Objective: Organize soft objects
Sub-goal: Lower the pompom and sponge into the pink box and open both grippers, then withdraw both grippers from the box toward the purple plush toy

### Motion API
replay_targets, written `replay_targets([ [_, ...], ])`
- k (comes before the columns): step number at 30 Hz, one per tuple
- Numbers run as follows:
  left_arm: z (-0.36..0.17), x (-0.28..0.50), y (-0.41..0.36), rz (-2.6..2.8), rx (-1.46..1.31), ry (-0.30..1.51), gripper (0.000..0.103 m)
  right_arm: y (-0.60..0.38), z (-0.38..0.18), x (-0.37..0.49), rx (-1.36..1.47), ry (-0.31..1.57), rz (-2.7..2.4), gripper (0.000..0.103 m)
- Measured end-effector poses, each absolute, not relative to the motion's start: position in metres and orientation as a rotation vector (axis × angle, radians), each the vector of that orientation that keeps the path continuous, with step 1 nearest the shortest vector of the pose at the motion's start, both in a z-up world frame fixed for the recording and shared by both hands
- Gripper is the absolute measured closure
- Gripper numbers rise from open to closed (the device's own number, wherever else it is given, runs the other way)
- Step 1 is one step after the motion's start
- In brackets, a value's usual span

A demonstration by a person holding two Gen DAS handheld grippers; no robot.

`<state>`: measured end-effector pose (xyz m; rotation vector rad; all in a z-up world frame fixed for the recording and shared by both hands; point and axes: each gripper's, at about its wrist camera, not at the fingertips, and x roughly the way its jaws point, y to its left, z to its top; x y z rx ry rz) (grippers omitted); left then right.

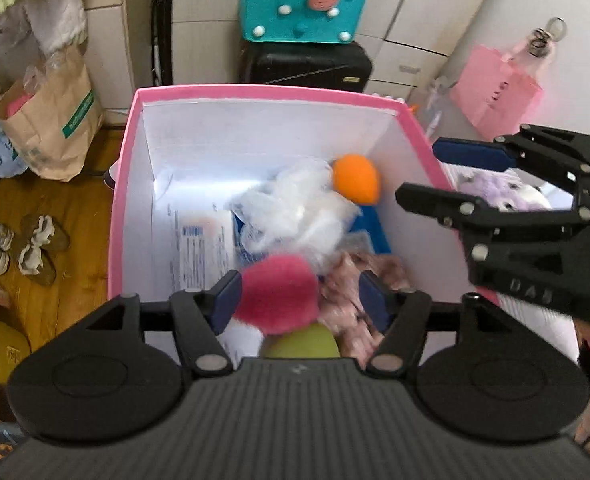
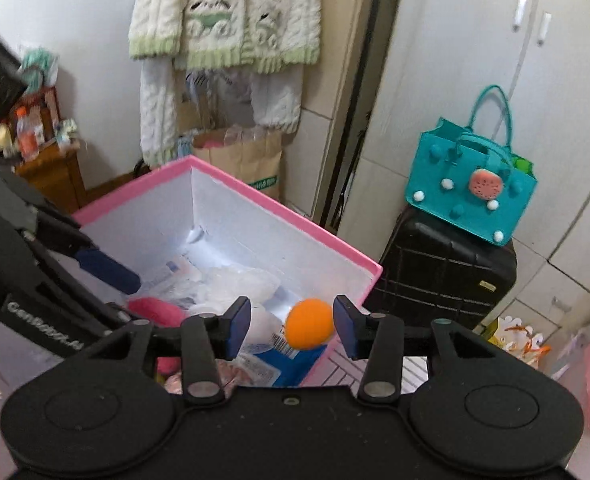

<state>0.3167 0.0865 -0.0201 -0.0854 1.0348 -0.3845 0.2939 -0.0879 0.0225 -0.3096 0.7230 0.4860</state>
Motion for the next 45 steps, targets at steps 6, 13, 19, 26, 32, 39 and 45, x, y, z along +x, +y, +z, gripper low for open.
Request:
replay_targets([
  [6, 0.003, 0.274, 0.083, -0.360, 0.043, 0.960, 0.008, -0.116, 0.037, 0.245, -0.098, 0.737, 0.498, 0.052],
  [13, 0.033, 0.223, 0.082, -0.306, 0.238, 0.771, 0.005, -0.124, 0.055, 0.197, -0.035, 0.733, 0.492, 0.052],
  [19, 0.060, 0.175, 0.084, -0.331, 0.224, 0.698, 0.005, -0.119, 0.071, 0.164, -0.072, 0.711, 0.525, 0.043],
  [26, 0.061, 0.136, 0.086, -0.386, 0.220, 0.744, 0.005, -0.118, 0.080, 0.133, -0.086, 0.726, 0.568, 0.042],
  [32, 0.064, 0.116, 0.082, -0.434, 0.212, 0.802, 0.005, -0.121, 0.087, 0.110, -0.109, 0.718, 0.582, 0.030],
  [39, 0.060, 0.091, 0.078, -0.465, 0.210, 0.818, 0.005, -0.124, 0.082, 0.088, -0.169, 0.773, 0.576, 0.022],
  [45, 0.053, 0.072, 0.078, -0.479, 0.234, 0.844, 0.005, -0.134, 0.072, 0.068, -0.152, 0.791, 0.540, 0.021],
])
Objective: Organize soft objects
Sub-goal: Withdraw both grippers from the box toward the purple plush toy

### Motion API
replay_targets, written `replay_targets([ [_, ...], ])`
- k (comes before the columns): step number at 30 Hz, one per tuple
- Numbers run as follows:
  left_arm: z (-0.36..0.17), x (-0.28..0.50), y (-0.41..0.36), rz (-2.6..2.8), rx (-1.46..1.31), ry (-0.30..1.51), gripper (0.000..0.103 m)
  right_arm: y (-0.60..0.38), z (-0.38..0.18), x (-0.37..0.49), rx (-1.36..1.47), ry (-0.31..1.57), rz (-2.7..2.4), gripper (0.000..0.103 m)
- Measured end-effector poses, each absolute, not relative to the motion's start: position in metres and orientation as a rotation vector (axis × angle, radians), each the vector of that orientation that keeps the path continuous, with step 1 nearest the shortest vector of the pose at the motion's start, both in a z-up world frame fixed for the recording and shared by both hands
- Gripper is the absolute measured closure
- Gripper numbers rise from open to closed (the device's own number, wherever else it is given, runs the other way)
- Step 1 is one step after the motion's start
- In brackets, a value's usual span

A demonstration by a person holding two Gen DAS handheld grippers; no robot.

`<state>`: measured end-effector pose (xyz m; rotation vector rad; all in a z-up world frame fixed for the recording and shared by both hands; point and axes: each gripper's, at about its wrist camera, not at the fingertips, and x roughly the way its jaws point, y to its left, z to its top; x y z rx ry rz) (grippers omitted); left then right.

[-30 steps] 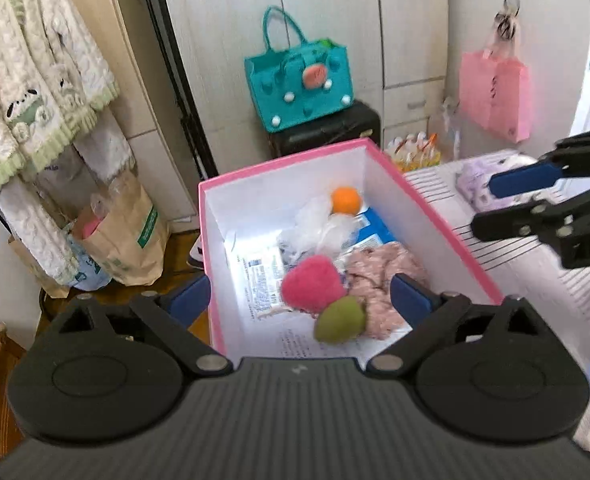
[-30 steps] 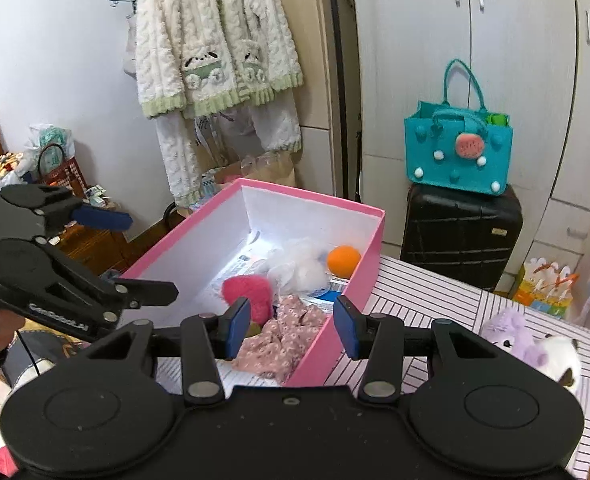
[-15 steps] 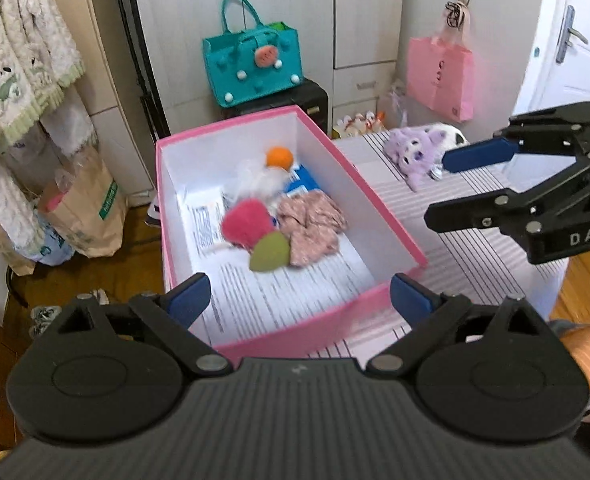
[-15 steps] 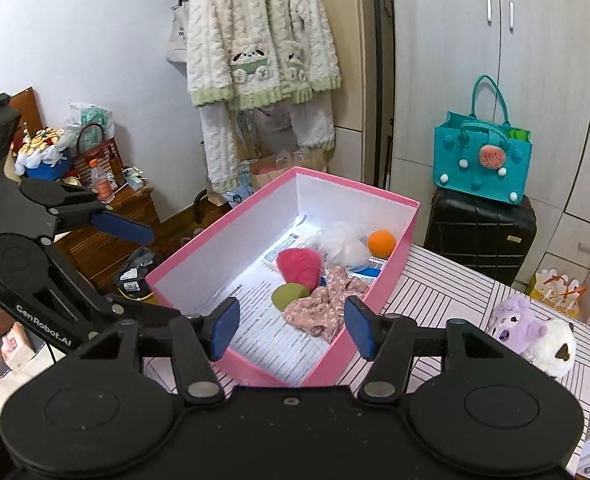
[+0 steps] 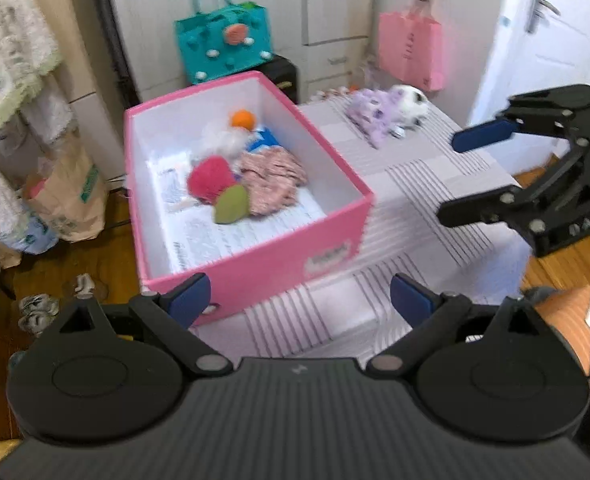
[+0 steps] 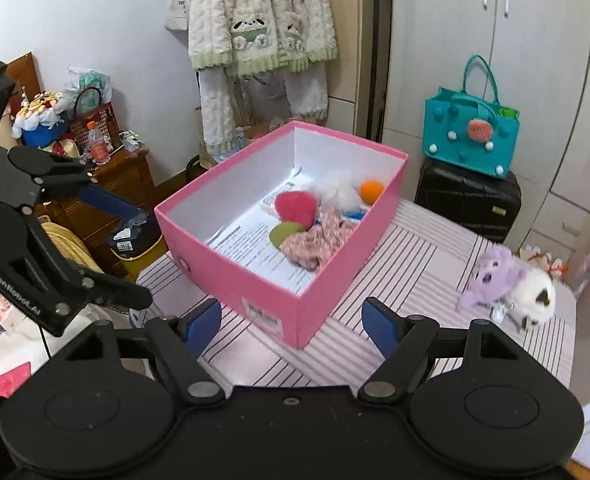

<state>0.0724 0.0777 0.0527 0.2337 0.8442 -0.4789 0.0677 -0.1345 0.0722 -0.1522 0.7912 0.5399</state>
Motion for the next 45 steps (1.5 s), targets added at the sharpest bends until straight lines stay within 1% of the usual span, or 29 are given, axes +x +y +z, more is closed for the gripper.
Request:
replay_targets([
  [1, 0.052, 0.070, 0.077, -0.496, 0.239, 0.850, 0.005, -0.135, 0.070, 0.065, -0.144, 0.794, 0.540, 0.019],
  [4, 0.049, 0.064, 0.070, -0.561, 0.276, 0.853, 0.005, -0.138, 0.061, 0.059, -0.129, 0.804, 0.516, 0.017],
  [7, 0.046, 0.059, 0.065, -0.583, 0.306, 0.833, 0.003, -0.142, 0.052, 0.050, -0.132, 0.810, 0.478, 0.017],
  [17, 0.010, 0.053, 0.042, -0.658, 0.334, 0.865, 0.002, -0.157, 0.026, 0.023, -0.142, 0.835, 0.388, 0.017],
  [21, 0.005, 0.052, 0.029, -0.675, 0.328, 0.845, 0.002, -0.167, 0.021, 0.017, -0.185, 0.795, 0.330, 0.017],
  [24, 0.007, 0.059, 0.021, -0.694, 0.256, 0.831, 0.002, -0.179, 0.020, 0.020, -0.186, 0.739, 0.296, 0.017],
  [28, 0.014, 0.057, 0.006, -0.731, 0.242, 0.743, 0.002, -0.199, 0.018, 0.026, -0.183, 0.679, 0.250, 0.017],
  [31, 0.018, 0.059, -0.009, -0.732, 0.248, 0.715, 0.002, -0.217, 0.015, 0.032, -0.167, 0.658, 0.231, 0.017],
  [36, 0.021, 0.078, -0.027, -0.746, 0.159, 0.717, 0.002, -0.238, 0.008, 0.047, -0.185, 0.617, 0.211, 0.017],
  [41, 0.020, 0.098, -0.052, -0.713, 0.094, 0.661, 0.002, -0.257, -0.004, 0.076, -0.194, 0.590, 0.215, 0.017],
  [45, 0.020, 0.118, -0.072, -0.704, 0.028, 0.644, 0.002, -0.267, -0.007, 0.096, -0.211, 0.532, 0.229, 0.017],
])
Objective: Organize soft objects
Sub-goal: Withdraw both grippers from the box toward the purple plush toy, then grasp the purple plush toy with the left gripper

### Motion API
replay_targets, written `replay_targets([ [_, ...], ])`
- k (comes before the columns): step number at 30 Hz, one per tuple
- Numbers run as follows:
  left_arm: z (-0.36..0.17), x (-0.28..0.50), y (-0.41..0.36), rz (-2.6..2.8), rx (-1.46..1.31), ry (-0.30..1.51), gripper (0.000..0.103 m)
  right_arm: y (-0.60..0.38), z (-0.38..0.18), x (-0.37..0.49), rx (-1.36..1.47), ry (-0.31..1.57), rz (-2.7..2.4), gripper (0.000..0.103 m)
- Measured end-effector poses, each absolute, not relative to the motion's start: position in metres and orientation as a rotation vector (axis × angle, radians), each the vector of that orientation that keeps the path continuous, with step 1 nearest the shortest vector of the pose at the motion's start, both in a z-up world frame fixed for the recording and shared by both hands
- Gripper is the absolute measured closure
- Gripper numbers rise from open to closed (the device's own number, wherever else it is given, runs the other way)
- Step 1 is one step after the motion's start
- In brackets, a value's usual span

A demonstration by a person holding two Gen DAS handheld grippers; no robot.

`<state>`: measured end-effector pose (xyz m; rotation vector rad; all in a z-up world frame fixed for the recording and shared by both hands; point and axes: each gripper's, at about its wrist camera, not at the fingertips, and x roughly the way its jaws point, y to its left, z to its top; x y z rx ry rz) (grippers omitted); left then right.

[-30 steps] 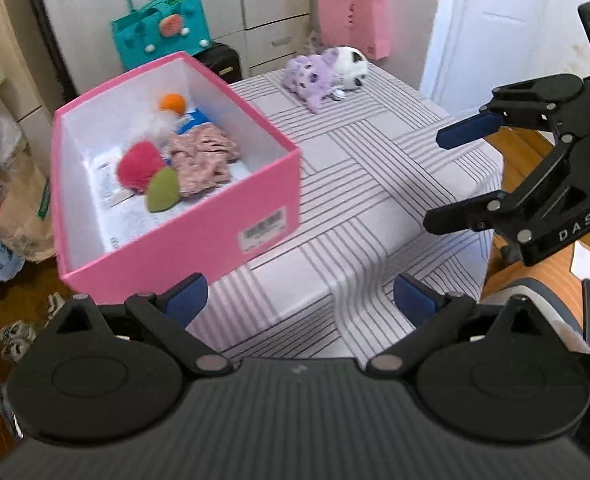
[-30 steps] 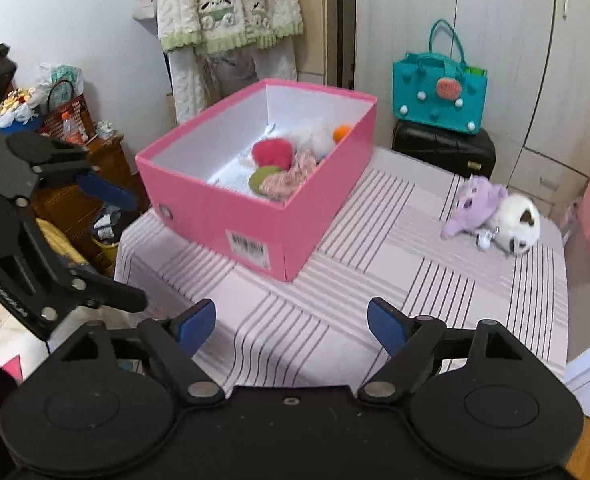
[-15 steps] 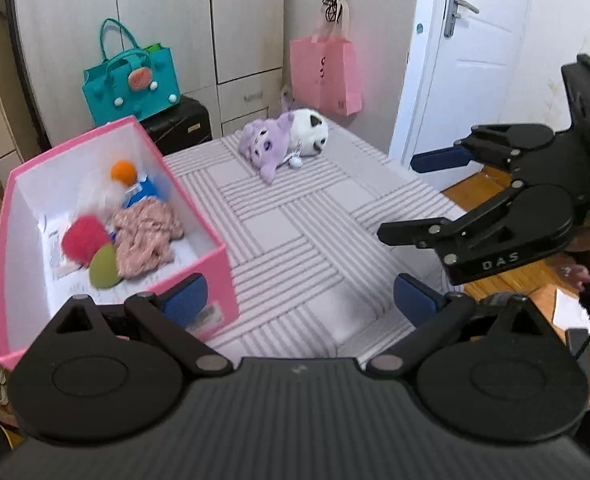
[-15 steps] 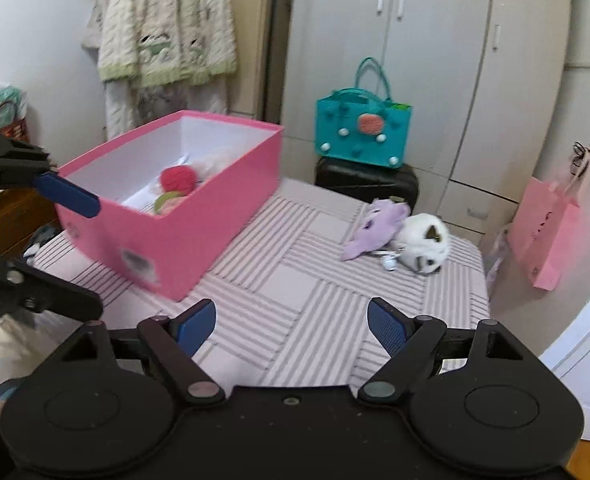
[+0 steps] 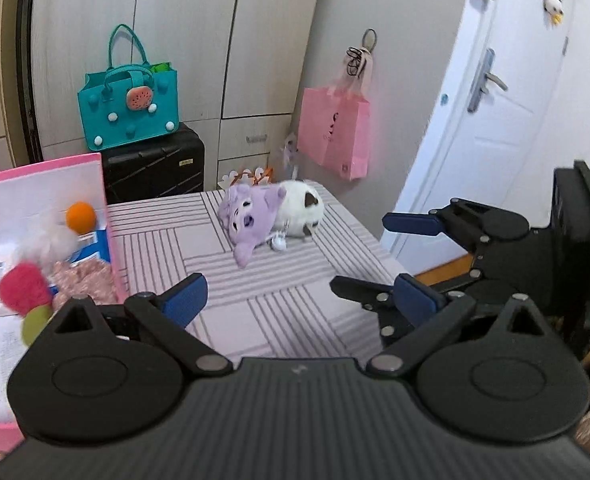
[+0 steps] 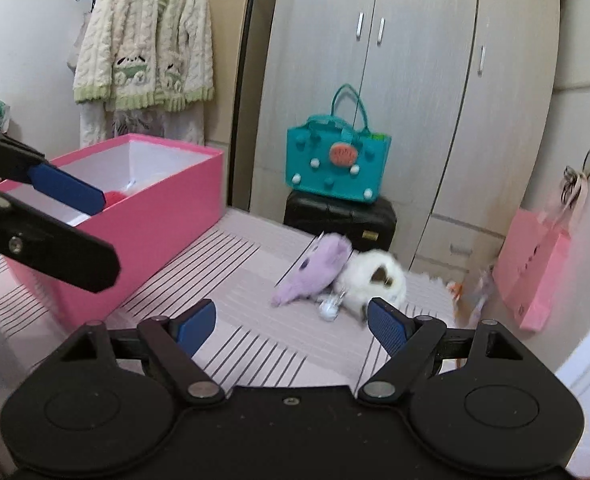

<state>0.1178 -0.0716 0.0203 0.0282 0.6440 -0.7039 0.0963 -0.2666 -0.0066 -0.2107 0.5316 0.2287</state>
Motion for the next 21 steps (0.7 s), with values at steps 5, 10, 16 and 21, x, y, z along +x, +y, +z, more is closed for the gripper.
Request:
replay_targets([
  [5, 0.013, 0.148, -0.089, -0.652, -0.045, 0.642, 0.002, -0.272, -0.015, 0.123, -0.220, 0.480, 0.260, 0.017],
  [10, -0.005, 0.191, -0.113, -0.584, -0.076, 0.661, 0.004, -0.276, -0.030, 0.156, -0.180, 0.486, 0.278, 0.020],
  [16, -0.032, 0.236, -0.140, -0.563, -0.122, 0.764, 0.006, -0.280, -0.041, 0.191, -0.187, 0.486, 0.306, 0.023],
  [21, -0.041, 0.264, -0.152, -0.507, -0.174, 0.778, 0.006, -0.271, -0.051, 0.208, -0.319, 0.446, 0.335, 0.023],
])
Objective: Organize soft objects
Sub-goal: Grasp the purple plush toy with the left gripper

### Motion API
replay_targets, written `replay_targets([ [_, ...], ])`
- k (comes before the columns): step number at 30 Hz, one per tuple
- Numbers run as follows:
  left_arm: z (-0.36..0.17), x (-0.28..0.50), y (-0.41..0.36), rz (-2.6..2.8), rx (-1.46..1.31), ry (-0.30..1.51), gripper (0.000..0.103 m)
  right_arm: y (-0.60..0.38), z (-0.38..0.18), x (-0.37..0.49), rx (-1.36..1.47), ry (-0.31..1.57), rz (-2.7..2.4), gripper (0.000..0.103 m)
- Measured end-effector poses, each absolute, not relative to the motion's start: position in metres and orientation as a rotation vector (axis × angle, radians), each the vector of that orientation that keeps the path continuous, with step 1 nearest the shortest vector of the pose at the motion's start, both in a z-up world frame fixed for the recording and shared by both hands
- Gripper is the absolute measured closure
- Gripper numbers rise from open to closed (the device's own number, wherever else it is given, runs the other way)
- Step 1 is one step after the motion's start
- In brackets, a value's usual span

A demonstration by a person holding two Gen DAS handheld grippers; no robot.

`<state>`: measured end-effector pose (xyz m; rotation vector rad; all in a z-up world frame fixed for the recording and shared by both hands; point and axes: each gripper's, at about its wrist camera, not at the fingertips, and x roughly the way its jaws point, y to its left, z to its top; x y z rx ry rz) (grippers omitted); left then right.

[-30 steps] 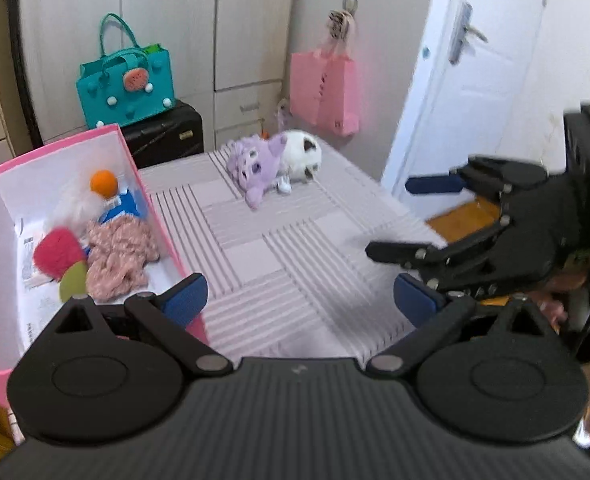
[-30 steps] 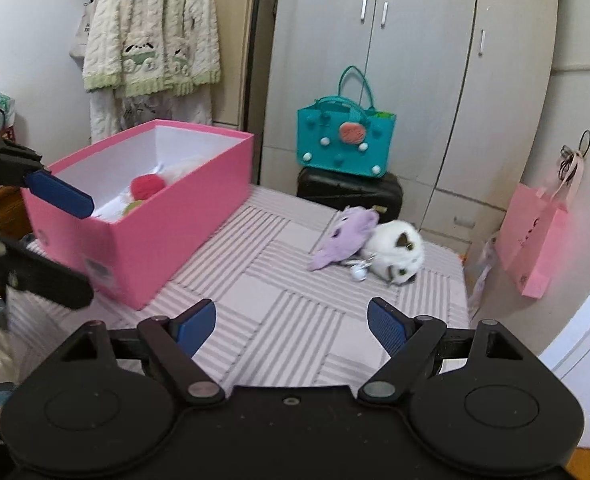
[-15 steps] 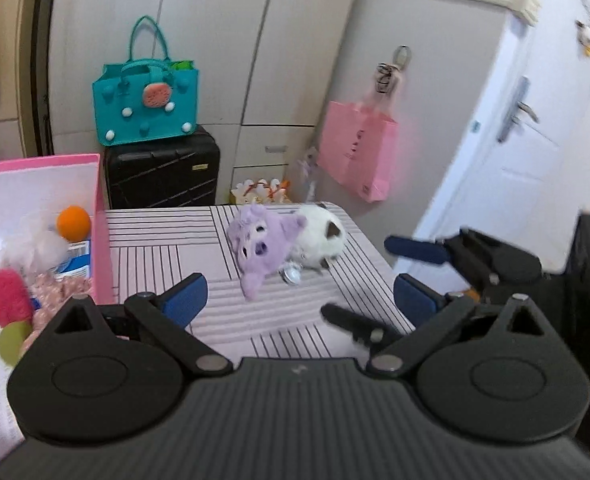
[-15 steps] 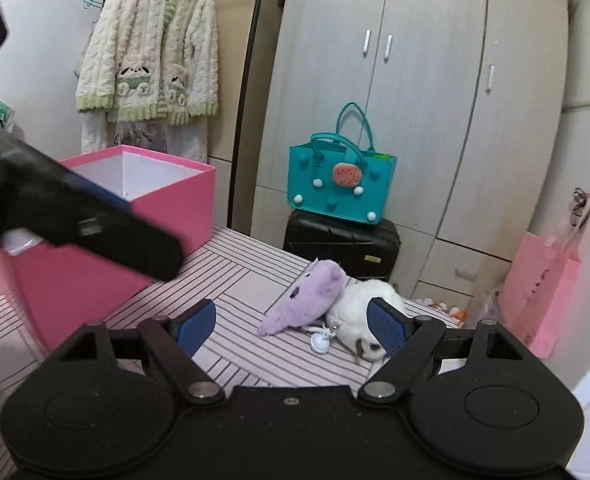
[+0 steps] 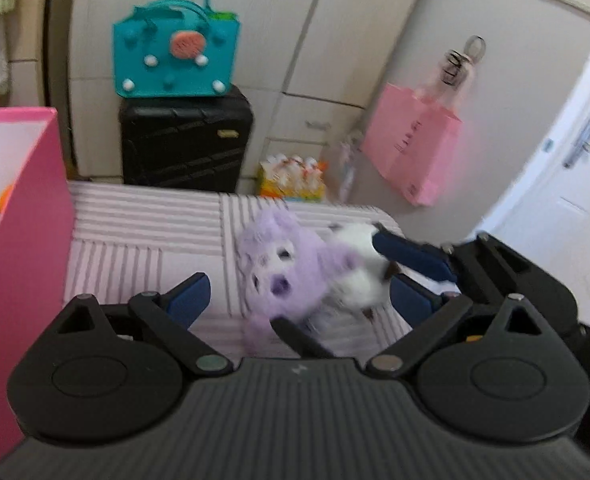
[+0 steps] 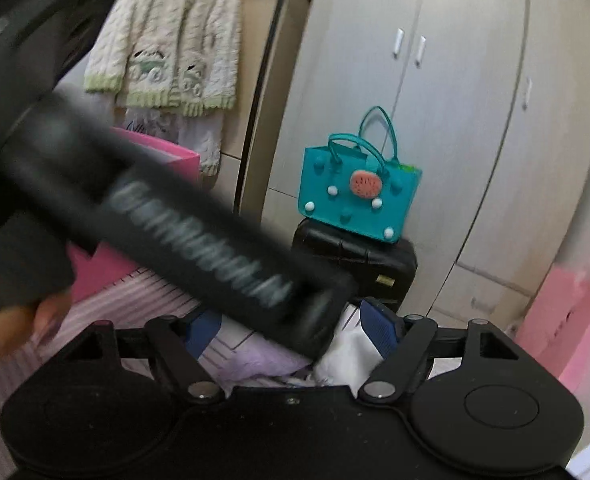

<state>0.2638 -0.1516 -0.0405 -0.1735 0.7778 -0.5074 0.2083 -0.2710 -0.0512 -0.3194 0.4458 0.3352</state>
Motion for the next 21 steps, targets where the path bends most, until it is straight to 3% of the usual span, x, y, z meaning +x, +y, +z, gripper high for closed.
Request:
replay_targets([
  [6, -0.047, 0.284, -0.163, -0.444, -0.163, 0.783, 0.012, -0.269, -0.063, 0.228, -0.314, 0.498, 0.316, 0.025],
  [13, -0.052, 0.296, -0.172, -0.439, -0.163, 0.800, 0.023, -0.270, -0.067, 0.239, -0.315, 0.548, 0.310, 0.048],
  [17, -0.060, 0.302, -0.171, -0.439, -0.193, 0.819, 0.024, -0.274, -0.066, 0.243, -0.253, 0.561, 0.305, 0.053],
  [21, -0.066, 0.301, -0.165, -0.451, -0.227, 0.818, 0.032, -0.278, -0.066, 0.241, -0.215, 0.557, 0.319, 0.055],
])
